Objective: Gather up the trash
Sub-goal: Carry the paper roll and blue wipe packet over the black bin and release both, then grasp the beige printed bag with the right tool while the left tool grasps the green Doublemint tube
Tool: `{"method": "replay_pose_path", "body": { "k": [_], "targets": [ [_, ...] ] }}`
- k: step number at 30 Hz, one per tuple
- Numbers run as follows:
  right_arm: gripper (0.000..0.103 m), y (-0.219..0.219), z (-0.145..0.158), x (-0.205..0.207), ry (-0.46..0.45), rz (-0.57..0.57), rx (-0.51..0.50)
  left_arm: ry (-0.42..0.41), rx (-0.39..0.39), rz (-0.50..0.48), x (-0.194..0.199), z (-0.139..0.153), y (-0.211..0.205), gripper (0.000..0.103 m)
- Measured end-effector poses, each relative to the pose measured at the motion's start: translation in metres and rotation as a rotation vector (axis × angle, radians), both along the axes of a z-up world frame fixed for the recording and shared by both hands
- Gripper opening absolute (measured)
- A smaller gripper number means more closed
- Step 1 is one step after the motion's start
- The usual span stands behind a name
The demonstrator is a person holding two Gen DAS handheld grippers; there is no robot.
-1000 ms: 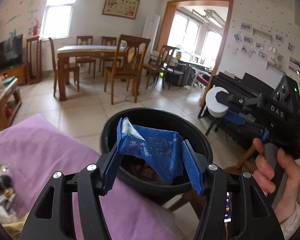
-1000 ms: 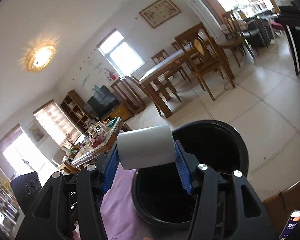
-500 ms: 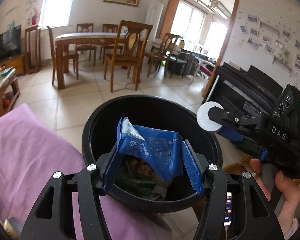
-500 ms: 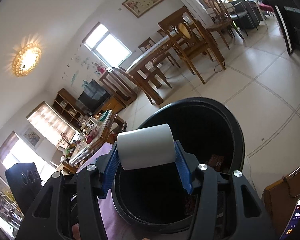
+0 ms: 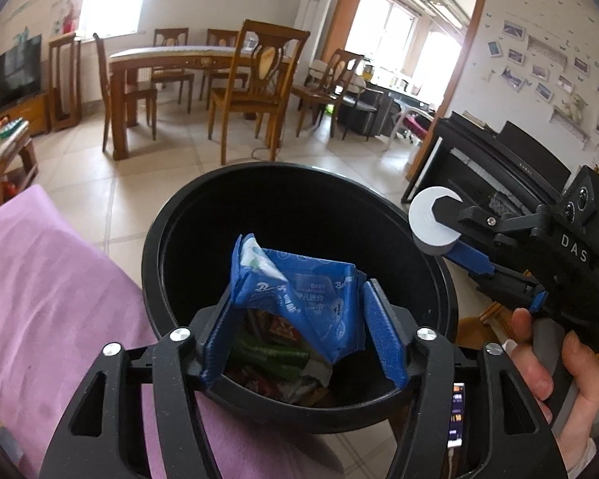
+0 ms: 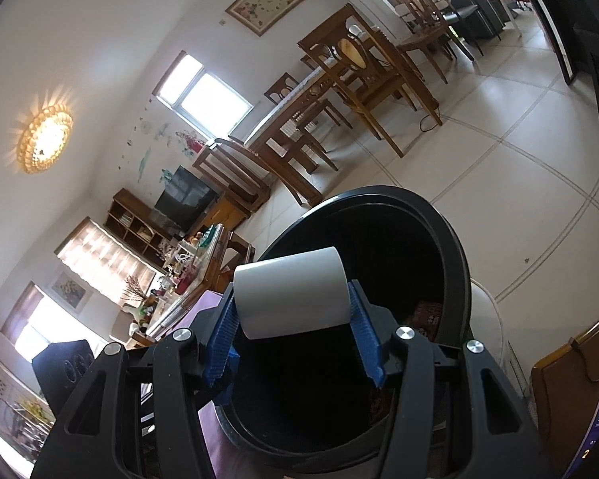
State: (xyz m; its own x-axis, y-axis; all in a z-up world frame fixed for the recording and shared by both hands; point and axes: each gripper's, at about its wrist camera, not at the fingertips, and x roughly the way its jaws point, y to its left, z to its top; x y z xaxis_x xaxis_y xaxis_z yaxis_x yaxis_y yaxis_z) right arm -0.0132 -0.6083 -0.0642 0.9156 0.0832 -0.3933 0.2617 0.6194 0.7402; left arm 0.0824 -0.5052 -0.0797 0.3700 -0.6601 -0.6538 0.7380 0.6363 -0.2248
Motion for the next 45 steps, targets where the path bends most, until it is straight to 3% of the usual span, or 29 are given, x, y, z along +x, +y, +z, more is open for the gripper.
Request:
{"method": "replay_pose_path", "body": {
  "k": [4,5,7,10,16,22,26,29,33,36,40,45],
  "targets": [
    [0.056,-0.001,0.0,-0.003,-0.009,-0.002,0.021,0.009,-0.002,0.013,0.002,-0.003,0.004,0.068],
    [0.064,-0.002,0.002,-0.002,-0.01,-0.002,0.019,0.012,-0.005,0.015,0.002,-0.003,0.007,0.068],
    [0.069,-0.001,0.005,-0.004,-0.018,-0.008,0.014,0.018,-0.004,0.017,0.003,-0.001,0.011,0.068],
    [0.069,0.004,0.009,-0.004,-0.019,-0.003,0.0,0.015,-0.012,0.024,0.0,0.005,0.022,0.075],
    [0.074,0.014,0.016,0.0,-0.021,0.012,-0.026,-0.006,-0.04,0.033,-0.022,0.024,0.064,0.077],
    [0.074,0.035,0.024,0.009,-0.016,0.057,-0.085,-0.056,-0.042,0.069,-0.044,0.045,0.128,0.077],
    [0.074,0.052,0.026,0.017,0.0,0.102,-0.125,-0.127,-0.04,0.169,-0.05,0.061,0.21,0.077],
    [0.074,0.072,0.028,0.024,0.012,0.154,-0.152,-0.109,-0.05,0.266,-0.043,0.067,0.277,0.076],
    [0.074,0.121,0.036,0.037,0.022,0.276,-0.22,-0.087,-0.01,0.375,-0.034,0.064,0.362,0.076],
    [0.074,0.176,0.038,0.05,0.038,0.438,-0.288,-0.047,0.04,0.395,-0.029,0.053,0.405,0.076],
    [0.074,0.251,0.039,0.067,0.072,0.641,-0.43,-0.014,0.071,0.362,-0.026,0.038,0.427,0.076],
    [0.074,0.33,0.052,0.091,0.056,0.839,-0.701,0.06,0.008,0.348,0.002,0.028,0.439,0.076]
  ]
}}
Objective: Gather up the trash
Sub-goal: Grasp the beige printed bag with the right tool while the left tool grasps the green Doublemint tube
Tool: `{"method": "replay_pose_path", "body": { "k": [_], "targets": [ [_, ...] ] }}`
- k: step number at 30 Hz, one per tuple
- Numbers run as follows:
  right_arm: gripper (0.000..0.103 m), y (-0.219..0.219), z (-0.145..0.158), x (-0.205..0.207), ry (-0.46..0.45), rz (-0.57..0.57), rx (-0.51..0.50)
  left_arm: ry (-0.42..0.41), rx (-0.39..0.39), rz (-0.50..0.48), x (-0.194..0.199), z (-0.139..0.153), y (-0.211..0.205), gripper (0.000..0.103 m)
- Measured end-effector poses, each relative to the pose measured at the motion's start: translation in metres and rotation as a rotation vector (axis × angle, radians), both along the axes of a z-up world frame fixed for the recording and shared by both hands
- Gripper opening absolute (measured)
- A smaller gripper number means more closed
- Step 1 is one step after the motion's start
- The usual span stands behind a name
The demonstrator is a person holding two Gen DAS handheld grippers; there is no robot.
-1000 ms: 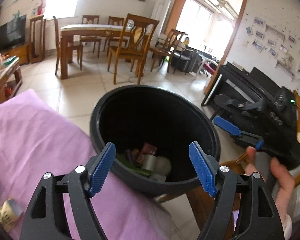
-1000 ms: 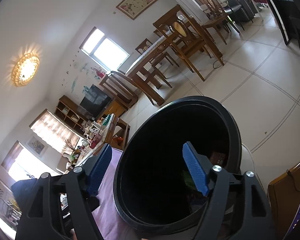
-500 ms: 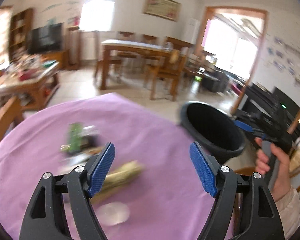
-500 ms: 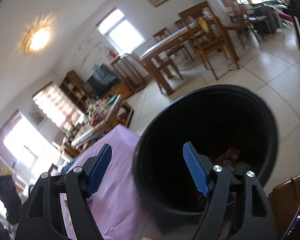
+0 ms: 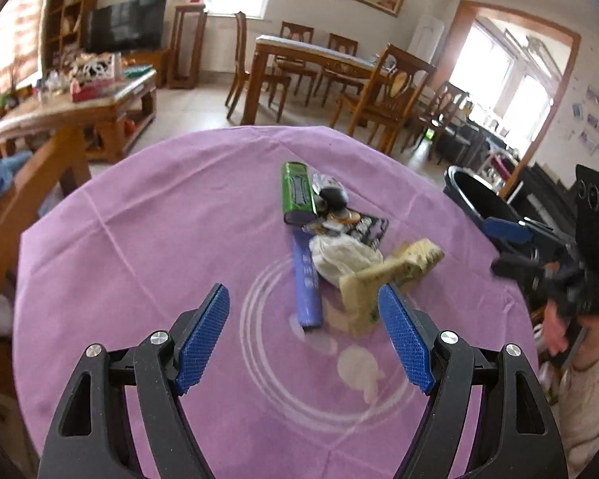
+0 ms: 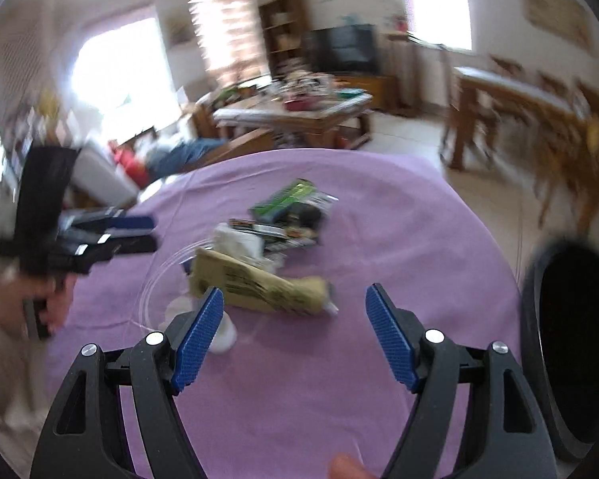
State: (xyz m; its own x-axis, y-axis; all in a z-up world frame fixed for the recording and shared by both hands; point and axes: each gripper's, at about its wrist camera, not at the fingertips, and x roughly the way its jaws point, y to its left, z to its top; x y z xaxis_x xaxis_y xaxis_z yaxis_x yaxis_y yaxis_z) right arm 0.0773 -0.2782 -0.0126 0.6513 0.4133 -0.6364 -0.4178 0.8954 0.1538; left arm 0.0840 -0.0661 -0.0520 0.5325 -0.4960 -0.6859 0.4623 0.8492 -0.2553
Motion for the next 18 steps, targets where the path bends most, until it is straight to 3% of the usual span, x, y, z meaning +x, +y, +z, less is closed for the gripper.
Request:
{"method": "replay_pose_path", "body": {
  "k": [6,8,13,18],
  "targets": [
    [0.072,0.048,-0.009,0.026,0.017,0.173,-0.12,0.028,-0.021,-0.028,0.051,0.006,-0.021,0.076],
    [0.06,0.061,-0.019,0.034,0.055,0.231,-0.156,0.031,0.0,-0.044,0.068,0.005,-0.035,0.076],
    [0.051,0.072,-0.041,0.049,0.128,0.294,-0.235,0.064,0.067,-0.067,0.105,-0.007,-0.068,0.074],
    [0.037,0.069,-0.042,0.049,0.152,0.33,-0.196,0.096,0.113,-0.063,0.123,-0.026,-0.086,0.045]
  ]
}}
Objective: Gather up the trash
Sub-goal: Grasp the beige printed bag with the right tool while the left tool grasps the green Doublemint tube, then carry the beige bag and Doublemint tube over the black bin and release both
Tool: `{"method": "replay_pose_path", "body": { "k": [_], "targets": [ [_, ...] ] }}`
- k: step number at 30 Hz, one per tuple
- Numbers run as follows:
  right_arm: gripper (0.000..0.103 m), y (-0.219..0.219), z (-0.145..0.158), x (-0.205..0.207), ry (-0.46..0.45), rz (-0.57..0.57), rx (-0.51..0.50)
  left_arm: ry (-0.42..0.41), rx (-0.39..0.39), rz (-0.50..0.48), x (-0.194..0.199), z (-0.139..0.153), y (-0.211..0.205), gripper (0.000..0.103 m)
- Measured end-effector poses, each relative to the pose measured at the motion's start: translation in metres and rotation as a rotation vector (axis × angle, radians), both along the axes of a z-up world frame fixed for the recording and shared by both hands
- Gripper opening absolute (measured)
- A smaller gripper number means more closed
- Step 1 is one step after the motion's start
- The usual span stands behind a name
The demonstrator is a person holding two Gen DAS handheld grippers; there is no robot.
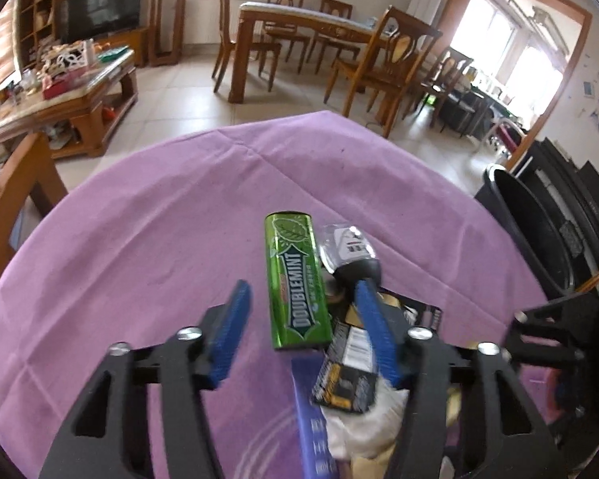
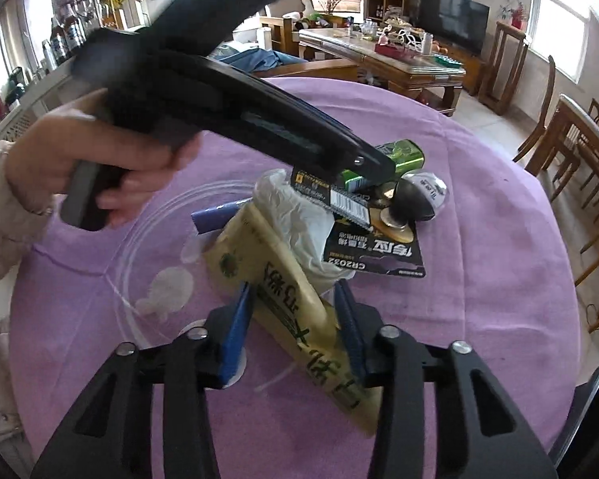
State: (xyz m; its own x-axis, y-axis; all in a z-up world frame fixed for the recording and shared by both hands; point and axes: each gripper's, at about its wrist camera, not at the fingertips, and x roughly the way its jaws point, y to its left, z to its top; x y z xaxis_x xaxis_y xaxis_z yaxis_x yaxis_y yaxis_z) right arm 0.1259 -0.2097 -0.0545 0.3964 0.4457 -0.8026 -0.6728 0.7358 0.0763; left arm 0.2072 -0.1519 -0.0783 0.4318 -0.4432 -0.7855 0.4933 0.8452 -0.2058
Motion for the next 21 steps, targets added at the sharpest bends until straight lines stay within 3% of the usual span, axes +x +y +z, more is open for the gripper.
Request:
{"method": "replay_pose_path", "body": {
  "k": [3,7,10,15,21],
  "targets": [
    [0.027,0.0,0.002,-0.008,-0.019,0.016,0.002,-0.003,0.003,0.014,0.008,-0.008,-0.004,0.033],
    [0.019,-0.002,0.004,-0.024,-0.051,0.005,0.002,-0.015,0.017,0.023,0.009,-0.009,-0.007,0.032],
    [0.019,0.0,0.009,-0.025,-0.07,-0.011,0.031,-0.025,0.021,0.043,0.006,-0.008,-0.004,0.032],
    [0.019,-0.02,0.03,-0.035,-0.116,-0.072,0.164,-0.071,-0.079,0.089,-0.015,0.006,0.024,0.032],
    [0.019,-0.072,0.057,-0.045,-0.169,-0.264,0.376,-0.167,-0.202,0.118,-0.058,0.05,0.054,0.032]
  ]
}}
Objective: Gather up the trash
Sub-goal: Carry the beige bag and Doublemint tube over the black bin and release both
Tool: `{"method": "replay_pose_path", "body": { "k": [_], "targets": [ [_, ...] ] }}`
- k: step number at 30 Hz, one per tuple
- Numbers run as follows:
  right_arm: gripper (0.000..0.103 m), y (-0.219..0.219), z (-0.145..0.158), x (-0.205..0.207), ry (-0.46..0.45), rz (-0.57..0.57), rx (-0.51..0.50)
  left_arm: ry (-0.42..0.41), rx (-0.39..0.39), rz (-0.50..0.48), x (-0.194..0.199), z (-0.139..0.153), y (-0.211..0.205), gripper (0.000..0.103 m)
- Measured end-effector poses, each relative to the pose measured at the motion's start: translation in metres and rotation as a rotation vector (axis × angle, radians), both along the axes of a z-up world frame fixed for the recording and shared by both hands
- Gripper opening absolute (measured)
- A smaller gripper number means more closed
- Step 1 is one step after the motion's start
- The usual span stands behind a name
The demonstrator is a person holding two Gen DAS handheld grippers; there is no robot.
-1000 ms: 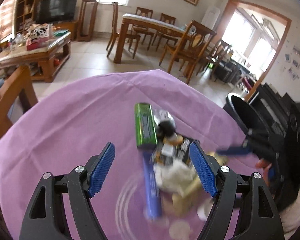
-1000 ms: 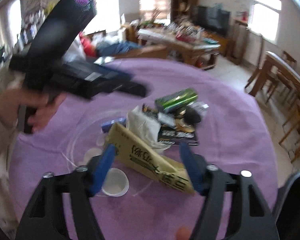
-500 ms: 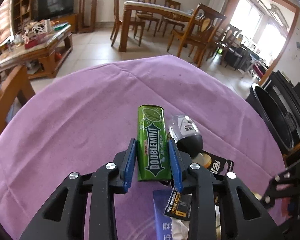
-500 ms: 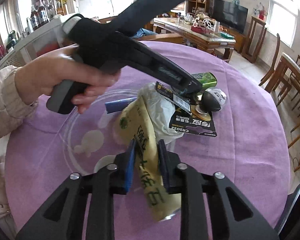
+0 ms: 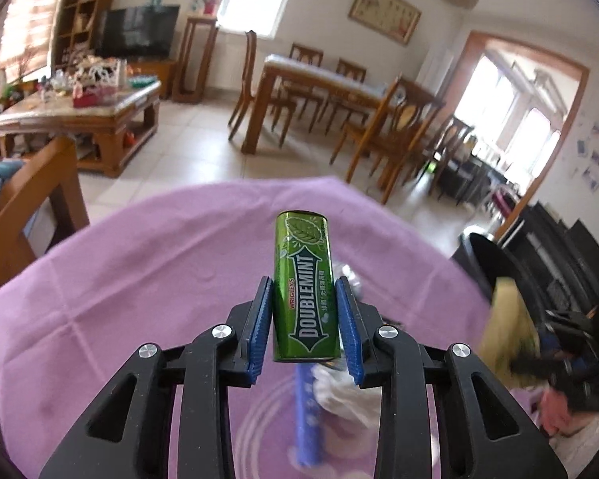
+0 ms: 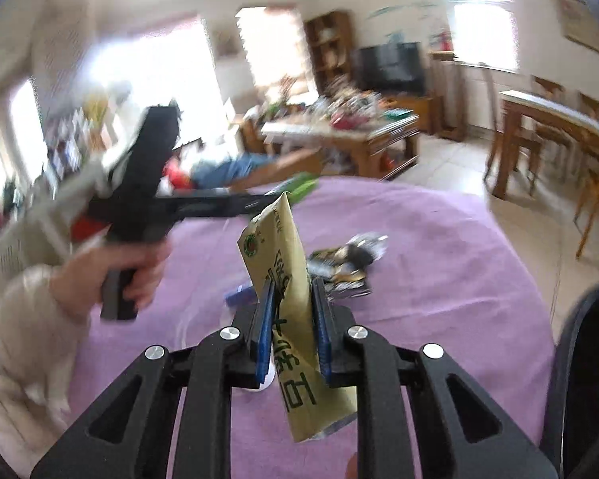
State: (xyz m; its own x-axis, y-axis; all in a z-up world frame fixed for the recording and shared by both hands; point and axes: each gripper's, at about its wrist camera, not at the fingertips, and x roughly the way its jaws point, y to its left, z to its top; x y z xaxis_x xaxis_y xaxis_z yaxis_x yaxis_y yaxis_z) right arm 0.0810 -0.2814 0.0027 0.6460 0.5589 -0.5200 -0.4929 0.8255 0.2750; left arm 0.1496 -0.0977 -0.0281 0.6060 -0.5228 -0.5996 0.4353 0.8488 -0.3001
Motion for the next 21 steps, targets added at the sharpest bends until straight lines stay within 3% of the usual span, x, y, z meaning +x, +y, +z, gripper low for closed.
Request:
{"method": "replay_pose_path", "body": {
  "k": [3,9,14,21],
  "targets": [
    [0.019,-0.027,0.009,-0.009,-0.019,-0.096,0.117,-0.05,-0.019,-0.014,-0.022,0.019,-0.002,0.032],
    [0.019,-0.072,0.014,-0.021,-0.049,-0.243,0.222,-0.112,-0.034,-0.074,-0.055,0.043,-0.037,0.032],
    [0.019,-0.135,0.015,-0.033,-0.075,-0.43,0.325,-0.132,-0.05,-0.16,-0.064,0.052,-0.096,0.032],
    [0.019,-0.216,0.012,-0.052,-0.118,-0.664,0.384,-0.106,-0.077,-0.295,-0.068,0.042,-0.19,0.032]
  ]
}}
